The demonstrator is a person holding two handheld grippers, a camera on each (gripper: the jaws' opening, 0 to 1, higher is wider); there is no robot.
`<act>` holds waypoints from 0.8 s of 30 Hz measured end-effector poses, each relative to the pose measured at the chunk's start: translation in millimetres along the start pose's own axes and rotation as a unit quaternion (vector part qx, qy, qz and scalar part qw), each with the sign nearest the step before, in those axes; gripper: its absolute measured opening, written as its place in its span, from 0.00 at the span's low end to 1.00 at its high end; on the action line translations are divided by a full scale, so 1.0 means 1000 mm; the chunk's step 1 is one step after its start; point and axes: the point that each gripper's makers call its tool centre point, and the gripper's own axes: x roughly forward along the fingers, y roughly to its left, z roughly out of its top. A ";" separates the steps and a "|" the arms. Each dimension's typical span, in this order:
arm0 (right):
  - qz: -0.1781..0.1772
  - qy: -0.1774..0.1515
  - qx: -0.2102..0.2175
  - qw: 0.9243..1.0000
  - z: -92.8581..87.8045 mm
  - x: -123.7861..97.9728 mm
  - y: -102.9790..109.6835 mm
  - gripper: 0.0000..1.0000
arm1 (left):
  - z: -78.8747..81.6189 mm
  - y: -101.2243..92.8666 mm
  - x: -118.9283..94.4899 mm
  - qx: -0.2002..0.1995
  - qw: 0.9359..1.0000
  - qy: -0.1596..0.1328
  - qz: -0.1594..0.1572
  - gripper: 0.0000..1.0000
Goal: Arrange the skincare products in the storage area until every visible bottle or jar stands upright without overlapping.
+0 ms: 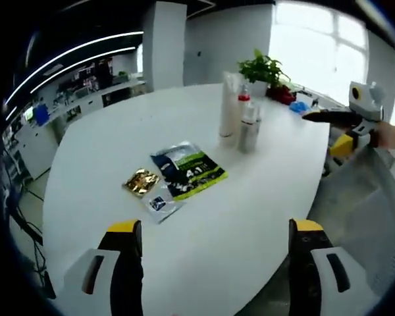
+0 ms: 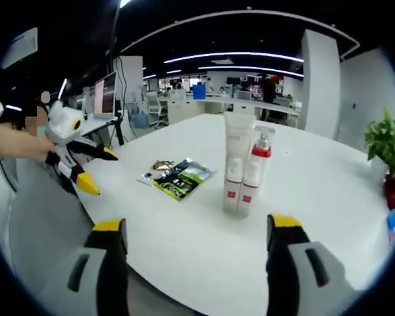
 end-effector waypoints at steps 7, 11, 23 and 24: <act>0.003 0.001 -0.001 1.000 -0.001 0.000 0.001 0.88 | -0.007 0.002 -0.004 -0.012 1.000 0.004 0.010 0.92; 0.004 0.002 -0.002 1.000 -0.001 0.000 0.002 0.88 | -0.008 0.002 -0.005 -0.010 1.000 0.007 0.010 0.93; 0.010 0.003 -0.005 1.000 -0.001 0.000 0.004 0.87 | -0.005 0.002 0.000 -0.019 1.000 0.017 0.016 0.97; 0.010 0.003 -0.005 1.000 -0.001 0.000 0.004 0.87 | -0.005 0.001 0.002 -0.019 0.999 0.020 0.016 0.97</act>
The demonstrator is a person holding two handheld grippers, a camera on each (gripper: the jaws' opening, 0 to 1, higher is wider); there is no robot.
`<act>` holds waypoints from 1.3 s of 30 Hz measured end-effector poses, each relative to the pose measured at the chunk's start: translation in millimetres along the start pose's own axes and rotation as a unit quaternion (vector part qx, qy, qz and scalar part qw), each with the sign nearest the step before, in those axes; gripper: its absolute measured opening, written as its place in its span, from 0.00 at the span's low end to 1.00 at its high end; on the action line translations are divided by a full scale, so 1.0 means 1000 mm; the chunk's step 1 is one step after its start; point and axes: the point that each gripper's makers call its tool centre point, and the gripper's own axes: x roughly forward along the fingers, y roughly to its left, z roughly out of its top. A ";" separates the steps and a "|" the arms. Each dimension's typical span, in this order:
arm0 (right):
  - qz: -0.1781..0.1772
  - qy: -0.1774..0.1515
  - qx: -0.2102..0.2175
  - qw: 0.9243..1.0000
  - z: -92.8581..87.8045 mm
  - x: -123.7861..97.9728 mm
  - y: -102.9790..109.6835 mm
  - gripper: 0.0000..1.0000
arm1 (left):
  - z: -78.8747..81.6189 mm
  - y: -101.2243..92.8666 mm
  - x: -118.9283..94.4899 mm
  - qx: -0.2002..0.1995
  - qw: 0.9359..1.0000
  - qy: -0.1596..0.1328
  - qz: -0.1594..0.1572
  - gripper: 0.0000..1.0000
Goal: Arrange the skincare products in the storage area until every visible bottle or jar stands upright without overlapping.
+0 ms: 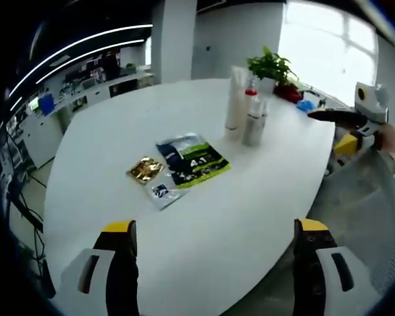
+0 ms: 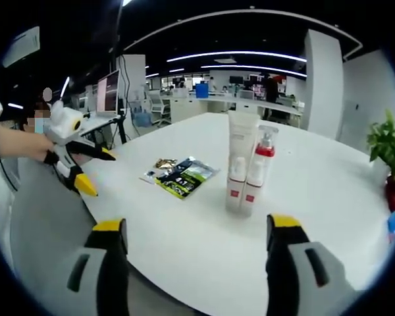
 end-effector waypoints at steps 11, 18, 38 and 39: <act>0.005 -0.009 0.004 1.000 0.003 -0.001 0.002 0.87 | 0.010 -0.002 0.030 -0.019 0.999 0.045 0.020 0.97; 0.010 -0.015 0.010 1.000 0.005 -0.002 0.002 0.87 | 0.013 0.004 0.054 -0.051 0.996 0.059 0.034 0.97; 0.020 -0.020 0.032 0.999 0.005 -0.001 0.002 0.86 | 0.034 -0.005 0.113 -0.077 0.991 0.095 0.060 0.97; 0.020 -0.020 0.033 0.999 0.005 -0.001 0.002 0.86 | 0.032 -0.006 0.117 -0.079 0.990 0.100 0.061 0.97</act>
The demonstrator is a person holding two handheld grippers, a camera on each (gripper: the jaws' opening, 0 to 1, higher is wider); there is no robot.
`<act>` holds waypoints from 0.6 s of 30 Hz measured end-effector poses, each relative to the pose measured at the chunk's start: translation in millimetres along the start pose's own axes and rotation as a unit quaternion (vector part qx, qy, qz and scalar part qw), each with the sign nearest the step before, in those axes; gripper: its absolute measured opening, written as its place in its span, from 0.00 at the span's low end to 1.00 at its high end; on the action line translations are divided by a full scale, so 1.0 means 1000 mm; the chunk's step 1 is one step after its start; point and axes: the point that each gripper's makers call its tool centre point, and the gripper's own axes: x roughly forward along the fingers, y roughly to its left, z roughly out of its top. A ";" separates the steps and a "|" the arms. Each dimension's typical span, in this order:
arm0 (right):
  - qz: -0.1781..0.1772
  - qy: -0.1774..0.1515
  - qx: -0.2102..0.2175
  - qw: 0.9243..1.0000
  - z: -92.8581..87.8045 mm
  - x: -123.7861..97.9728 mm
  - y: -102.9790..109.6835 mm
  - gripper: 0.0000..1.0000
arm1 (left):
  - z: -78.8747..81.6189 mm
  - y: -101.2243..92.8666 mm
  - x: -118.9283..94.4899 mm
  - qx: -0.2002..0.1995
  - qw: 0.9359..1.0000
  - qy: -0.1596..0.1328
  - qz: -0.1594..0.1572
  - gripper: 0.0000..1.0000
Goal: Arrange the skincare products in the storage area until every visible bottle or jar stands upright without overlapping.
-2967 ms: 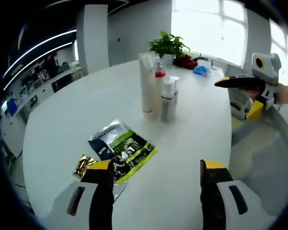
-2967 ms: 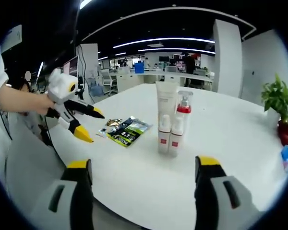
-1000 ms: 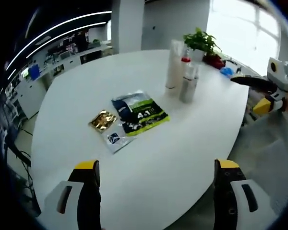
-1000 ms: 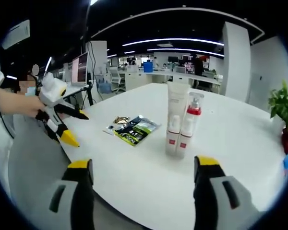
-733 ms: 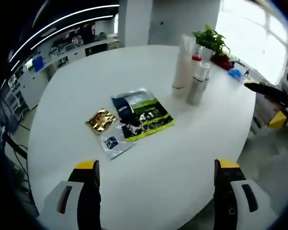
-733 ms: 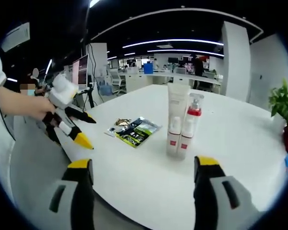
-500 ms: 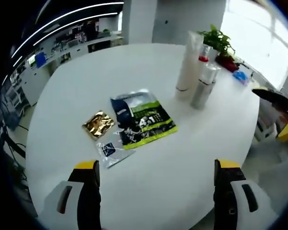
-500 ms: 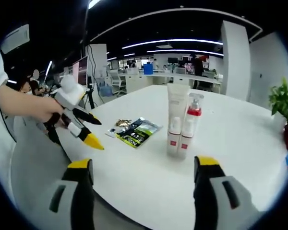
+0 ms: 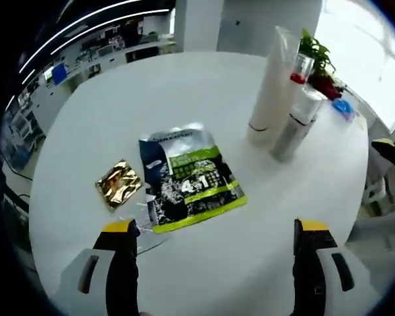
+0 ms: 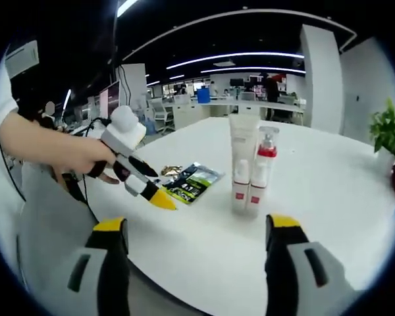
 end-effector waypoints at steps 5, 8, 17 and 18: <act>0.002 0.003 -0.008 1.000 0.000 0.001 0.002 0.85 | 0.000 0.006 0.009 -0.005 1.000 0.014 0.020 0.97; 0.003 0.005 -0.011 1.000 -0.001 0.001 0.003 0.85 | 0.008 0.010 0.015 -0.023 0.999 0.010 0.030 0.97; 0.002 0.007 -0.001 1.000 -0.002 0.001 0.001 0.85 | 0.022 0.015 0.038 -0.073 0.996 0.018 0.044 0.97; 0.002 0.008 -0.001 1.000 -0.002 0.001 0.001 0.85 | 0.023 0.016 0.041 -0.077 0.996 0.020 0.044 0.97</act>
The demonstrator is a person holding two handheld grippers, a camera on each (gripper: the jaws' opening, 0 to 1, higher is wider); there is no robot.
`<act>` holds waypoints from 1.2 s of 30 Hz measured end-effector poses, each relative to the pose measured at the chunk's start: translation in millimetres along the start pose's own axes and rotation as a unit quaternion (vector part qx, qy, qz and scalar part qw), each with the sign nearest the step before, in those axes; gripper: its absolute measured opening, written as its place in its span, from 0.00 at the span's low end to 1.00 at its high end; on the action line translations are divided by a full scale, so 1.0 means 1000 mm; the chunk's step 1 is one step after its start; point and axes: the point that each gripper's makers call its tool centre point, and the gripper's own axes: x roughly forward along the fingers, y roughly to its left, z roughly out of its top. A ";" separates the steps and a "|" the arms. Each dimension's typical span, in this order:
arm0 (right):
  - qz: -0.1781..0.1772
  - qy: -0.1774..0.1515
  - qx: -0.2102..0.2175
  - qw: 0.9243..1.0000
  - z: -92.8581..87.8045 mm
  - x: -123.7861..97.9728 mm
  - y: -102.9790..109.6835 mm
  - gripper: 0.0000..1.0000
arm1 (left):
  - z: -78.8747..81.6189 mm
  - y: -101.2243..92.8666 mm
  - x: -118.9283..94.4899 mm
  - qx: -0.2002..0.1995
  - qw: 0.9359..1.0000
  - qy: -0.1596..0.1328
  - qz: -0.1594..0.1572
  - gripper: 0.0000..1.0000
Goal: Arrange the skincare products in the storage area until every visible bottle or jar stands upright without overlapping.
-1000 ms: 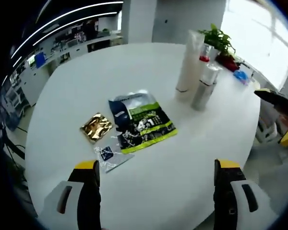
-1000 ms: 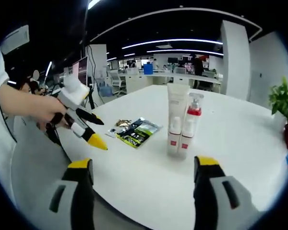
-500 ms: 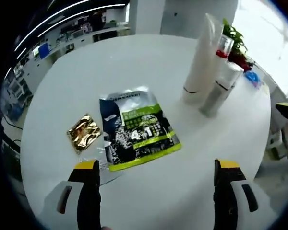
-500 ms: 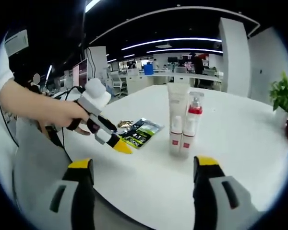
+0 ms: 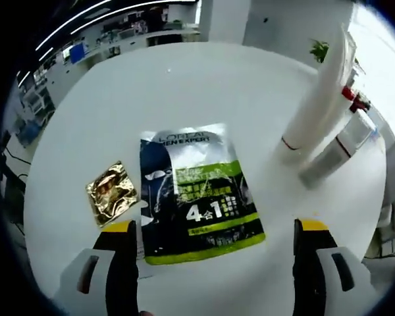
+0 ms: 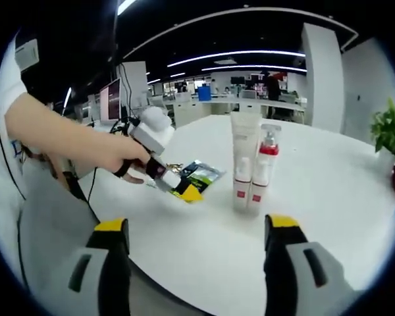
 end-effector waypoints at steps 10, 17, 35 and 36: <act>-0.003 0.002 0.010 1.000 -0.001 0.001 -0.003 0.85 | 0.017 0.001 0.014 0.025 0.999 0.008 0.020 0.97; -0.013 0.002 0.016 1.000 -0.002 0.000 -0.007 0.84 | 0.019 0.006 0.019 0.050 0.998 0.019 0.040 0.91; -0.033 0.001 0.022 0.999 -0.002 -0.001 -0.014 0.84 | 0.033 0.024 0.013 0.020 0.999 -0.024 0.036 0.51; -0.033 0.001 0.021 0.999 -0.002 -0.001 -0.014 0.84 | 0.031 0.026 0.013 0.017 0.999 -0.019 0.035 0.51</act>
